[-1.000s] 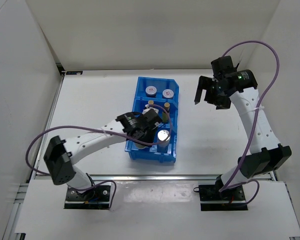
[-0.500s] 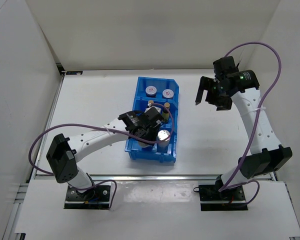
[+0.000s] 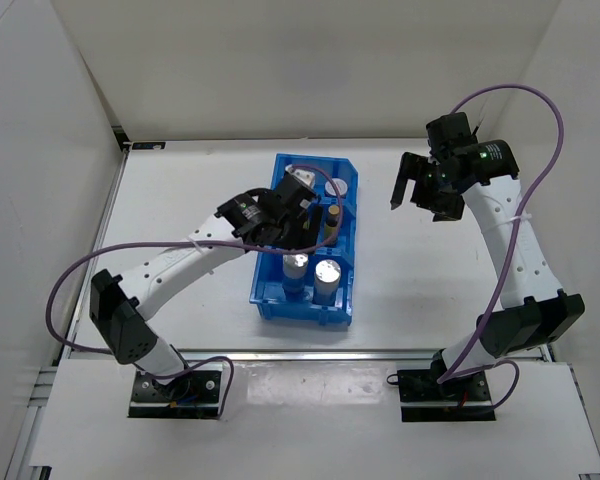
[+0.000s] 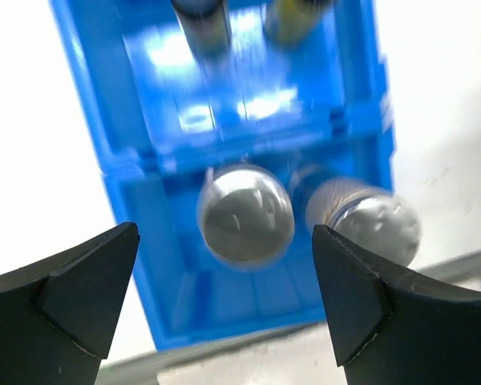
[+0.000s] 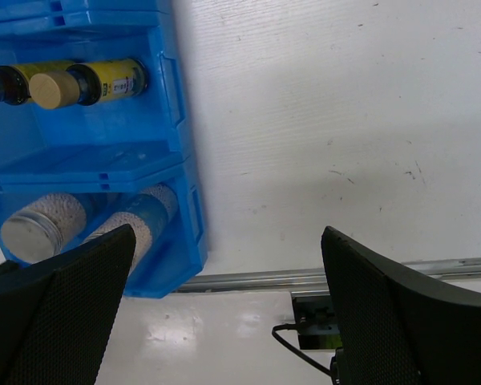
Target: Organize the condiment bottles
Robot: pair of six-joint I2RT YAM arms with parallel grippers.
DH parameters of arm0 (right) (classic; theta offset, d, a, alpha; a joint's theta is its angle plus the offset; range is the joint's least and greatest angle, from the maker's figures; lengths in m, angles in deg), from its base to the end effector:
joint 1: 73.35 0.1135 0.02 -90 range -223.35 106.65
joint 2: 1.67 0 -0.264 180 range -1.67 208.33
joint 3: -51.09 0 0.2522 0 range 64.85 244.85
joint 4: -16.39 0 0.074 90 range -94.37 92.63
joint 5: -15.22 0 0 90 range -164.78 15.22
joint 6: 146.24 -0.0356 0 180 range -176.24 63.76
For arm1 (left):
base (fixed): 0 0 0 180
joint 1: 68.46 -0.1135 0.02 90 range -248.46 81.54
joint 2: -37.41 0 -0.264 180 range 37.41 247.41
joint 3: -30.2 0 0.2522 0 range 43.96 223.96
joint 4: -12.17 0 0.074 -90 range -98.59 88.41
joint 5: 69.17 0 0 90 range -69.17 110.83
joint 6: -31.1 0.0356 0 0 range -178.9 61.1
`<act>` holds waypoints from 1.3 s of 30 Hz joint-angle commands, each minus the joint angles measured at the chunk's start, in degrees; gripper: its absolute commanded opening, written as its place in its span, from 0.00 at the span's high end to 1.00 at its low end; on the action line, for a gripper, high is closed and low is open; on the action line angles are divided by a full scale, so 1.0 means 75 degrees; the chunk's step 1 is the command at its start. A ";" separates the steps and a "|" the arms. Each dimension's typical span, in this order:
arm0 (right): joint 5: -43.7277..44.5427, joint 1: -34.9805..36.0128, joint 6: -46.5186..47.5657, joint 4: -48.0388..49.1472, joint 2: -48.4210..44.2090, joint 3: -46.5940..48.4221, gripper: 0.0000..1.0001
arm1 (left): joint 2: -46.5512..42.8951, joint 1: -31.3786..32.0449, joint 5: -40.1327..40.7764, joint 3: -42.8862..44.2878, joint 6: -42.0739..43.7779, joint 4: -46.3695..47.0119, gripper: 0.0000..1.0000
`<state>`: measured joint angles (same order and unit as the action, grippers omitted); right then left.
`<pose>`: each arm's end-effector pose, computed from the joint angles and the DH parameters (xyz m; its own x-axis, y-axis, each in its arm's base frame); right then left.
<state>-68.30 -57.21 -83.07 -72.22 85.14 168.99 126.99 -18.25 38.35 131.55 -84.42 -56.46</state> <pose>0.2701 0.0740 0.4151 -0.8215 0.2291 -0.5222 0.1712 0.9726 0.1574 0.2156 -0.2421 0.3385 -0.7539 0.2632 -0.6019 0.3353 0.9421 -0.0080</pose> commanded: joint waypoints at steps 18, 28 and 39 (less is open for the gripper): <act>0.3164 -0.0019 -0.0056 0.0031 -0.1074 0.0060 0.00 | -0.3981 -0.3038 0.2469 -0.2172 -0.0429 0.0413 0.00; 0.3237 -0.0019 -0.0056 -0.0297 -0.1367 -0.0408 0.00 | -0.5792 -0.3555 0.2925 -0.4623 -0.1016 0.0824 0.00; 0.3459 -0.0019 -0.0208 -0.0707 -0.1508 -0.0655 0.00 | -0.5406 -0.3555 0.3616 -0.4718 -0.1343 0.0824 0.00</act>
<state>-44.70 -57.21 -83.73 -74.21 75.17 164.75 85.75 -44.67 61.58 96.08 -92.70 -51.48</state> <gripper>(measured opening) 0.996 0.998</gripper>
